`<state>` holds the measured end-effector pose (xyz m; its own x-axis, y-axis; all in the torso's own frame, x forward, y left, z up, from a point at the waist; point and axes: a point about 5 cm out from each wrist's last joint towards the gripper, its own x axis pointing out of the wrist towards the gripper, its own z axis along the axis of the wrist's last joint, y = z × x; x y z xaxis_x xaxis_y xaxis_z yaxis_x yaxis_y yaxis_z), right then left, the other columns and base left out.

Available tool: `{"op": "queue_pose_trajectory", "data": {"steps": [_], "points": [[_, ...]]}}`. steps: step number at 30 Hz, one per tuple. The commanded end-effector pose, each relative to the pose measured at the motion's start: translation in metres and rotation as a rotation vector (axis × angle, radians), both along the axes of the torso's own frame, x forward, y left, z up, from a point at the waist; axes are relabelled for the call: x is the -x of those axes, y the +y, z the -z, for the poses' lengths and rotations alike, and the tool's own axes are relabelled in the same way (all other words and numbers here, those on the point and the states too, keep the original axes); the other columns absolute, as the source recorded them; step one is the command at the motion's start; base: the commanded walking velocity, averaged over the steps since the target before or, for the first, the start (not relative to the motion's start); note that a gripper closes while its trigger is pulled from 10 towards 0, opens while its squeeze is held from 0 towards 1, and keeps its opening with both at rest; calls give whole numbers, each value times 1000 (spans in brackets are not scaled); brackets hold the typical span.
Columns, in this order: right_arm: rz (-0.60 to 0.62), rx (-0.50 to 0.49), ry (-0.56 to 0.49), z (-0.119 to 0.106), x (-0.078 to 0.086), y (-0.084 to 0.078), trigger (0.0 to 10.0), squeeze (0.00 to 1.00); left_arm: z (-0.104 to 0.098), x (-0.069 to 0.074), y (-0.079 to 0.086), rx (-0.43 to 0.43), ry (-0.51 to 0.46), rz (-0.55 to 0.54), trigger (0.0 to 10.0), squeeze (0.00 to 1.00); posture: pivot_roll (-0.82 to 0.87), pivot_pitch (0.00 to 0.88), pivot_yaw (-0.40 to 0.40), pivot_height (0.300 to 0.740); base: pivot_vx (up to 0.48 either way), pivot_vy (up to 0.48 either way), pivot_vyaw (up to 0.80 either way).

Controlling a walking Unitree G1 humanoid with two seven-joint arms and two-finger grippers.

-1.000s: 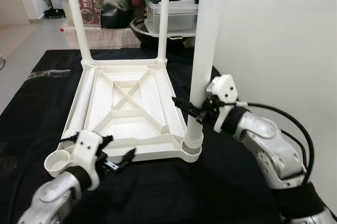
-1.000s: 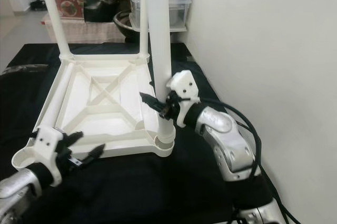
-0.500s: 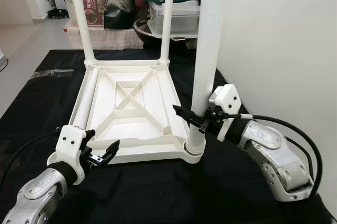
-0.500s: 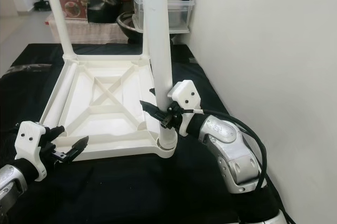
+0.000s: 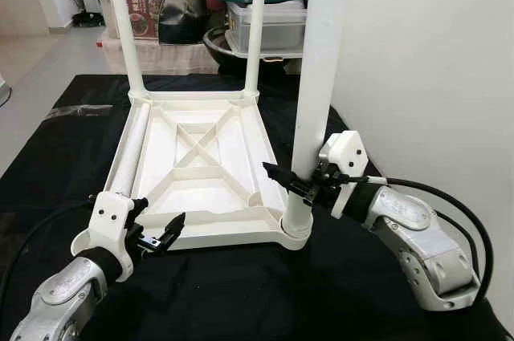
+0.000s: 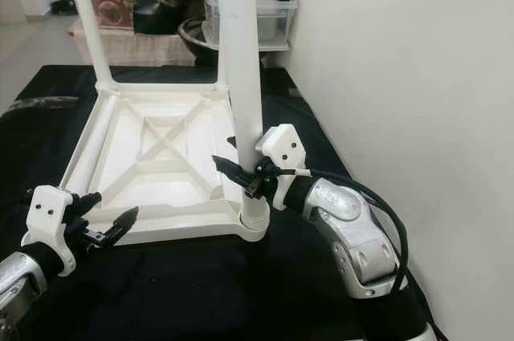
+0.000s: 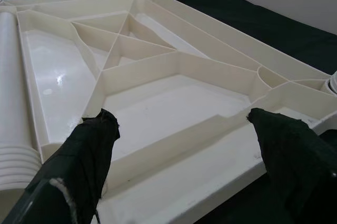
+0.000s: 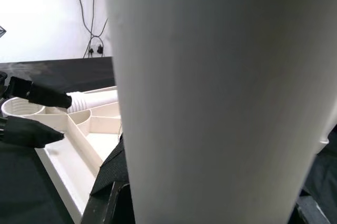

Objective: Building children table

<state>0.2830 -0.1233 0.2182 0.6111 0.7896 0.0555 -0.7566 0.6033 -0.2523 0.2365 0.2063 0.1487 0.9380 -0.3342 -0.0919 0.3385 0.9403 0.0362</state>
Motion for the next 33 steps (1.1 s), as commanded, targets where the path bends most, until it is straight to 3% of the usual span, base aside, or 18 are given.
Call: {"op": "queue_pose_trajectory", "data": {"steps": [1,15,22,26,29,33], "points": [[-44,12,50,10,6,7,0,0,4,-1,-2,7,10,-2,10000,0,73,0,-116,740,0,0,0],[-96,-5,95,19,15,18,0,0,4,-5,-3,20,2,-14,10000,0,69,0,-114,740,0,0,0],[-90,-45,152,17,7,12,0,0,2,-9,-3,21,-4,-13,10000,0,71,0,-114,740,0,0,0],[-83,-151,253,14,-2,10,0,0,1,-11,-2,15,-9,-16,10000,0,76,0,-119,740,0,0,0],[-77,-172,271,14,-3,10,0,0,1,-11,-1,15,-9,-17,10000,0,76,0,-119,740,0,0,0],[-1,-175,286,20,-8,11,0,0,2,-11,0,12,-8,-25,10000,0,78,0,-119,740,0,0,0]]}}
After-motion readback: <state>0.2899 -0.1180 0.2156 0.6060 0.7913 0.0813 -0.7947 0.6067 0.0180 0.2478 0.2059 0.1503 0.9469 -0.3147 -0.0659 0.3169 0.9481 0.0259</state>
